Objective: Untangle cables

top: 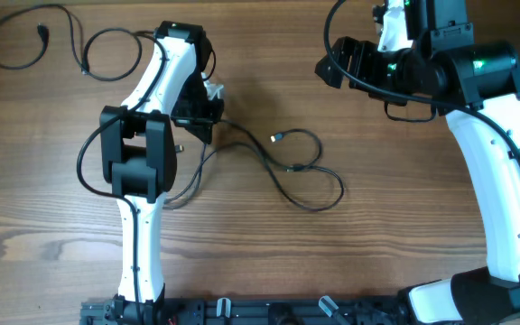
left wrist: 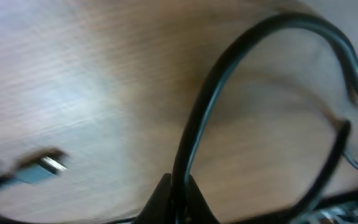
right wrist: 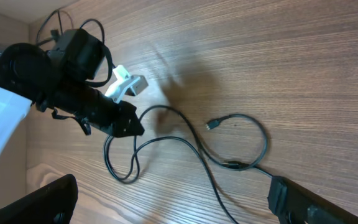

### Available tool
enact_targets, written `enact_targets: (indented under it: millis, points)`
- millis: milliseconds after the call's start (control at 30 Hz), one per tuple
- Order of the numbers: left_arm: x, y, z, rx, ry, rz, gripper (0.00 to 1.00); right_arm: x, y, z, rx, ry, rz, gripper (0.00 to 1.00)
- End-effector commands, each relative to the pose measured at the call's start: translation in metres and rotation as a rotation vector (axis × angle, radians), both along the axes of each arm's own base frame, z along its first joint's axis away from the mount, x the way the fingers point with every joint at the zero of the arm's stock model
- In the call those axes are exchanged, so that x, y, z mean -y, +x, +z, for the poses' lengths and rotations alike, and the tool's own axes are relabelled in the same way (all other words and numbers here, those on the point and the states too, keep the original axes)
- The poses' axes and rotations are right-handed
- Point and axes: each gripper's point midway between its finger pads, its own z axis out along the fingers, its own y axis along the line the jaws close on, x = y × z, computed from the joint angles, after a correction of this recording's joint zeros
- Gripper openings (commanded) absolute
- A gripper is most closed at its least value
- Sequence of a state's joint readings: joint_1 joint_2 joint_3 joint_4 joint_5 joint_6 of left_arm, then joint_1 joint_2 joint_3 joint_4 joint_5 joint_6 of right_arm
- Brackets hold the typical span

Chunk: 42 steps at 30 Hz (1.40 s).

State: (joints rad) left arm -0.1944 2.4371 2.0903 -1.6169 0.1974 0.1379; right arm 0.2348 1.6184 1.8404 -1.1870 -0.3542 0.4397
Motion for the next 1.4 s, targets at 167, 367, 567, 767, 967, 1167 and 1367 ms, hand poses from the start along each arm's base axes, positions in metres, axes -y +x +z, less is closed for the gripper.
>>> enact_targets:
  millis: [167, 367, 567, 767, 967, 1167, 1367]
  points:
    - [0.038, 0.036, 0.127, 0.323, -0.239, 0.044, 0.04, 0.0, 0.007, -0.004, 0.018, -0.021, 0.007, 1.0]
    - [0.05, 0.039, 0.228, 0.627, -0.38, 0.023, 0.04, 0.0, 0.007, -0.004, 0.017, -0.02, 0.007, 1.0]
    - [0.079, 0.044, 0.312, 0.795, -0.636, 0.173, 0.04, 0.0, 0.007, -0.004, 0.017, -0.02, 0.007, 1.0]
    - [0.122, 0.01, 0.37, 0.706, -1.065, 0.062, 0.04, 0.0, 0.006, -0.004, 0.014, -0.021, 0.008, 1.0]
    - [0.132, 0.005, 0.414, 0.595, -1.278, 0.115, 0.04, 0.0, 0.006, -0.004, 0.014, -0.021, 0.007, 1.0]
    - [0.137, 0.022, 0.476, 0.607, -1.411, 0.202, 0.04, -0.005, 0.004, -0.003, 0.008, 0.006, 0.026, 1.0]
    - [0.136, 0.015, 0.532, 0.67, -1.548, 0.165, 0.04, -0.006, 0.004, -0.002, 0.009, 0.007, 0.031, 1.0]
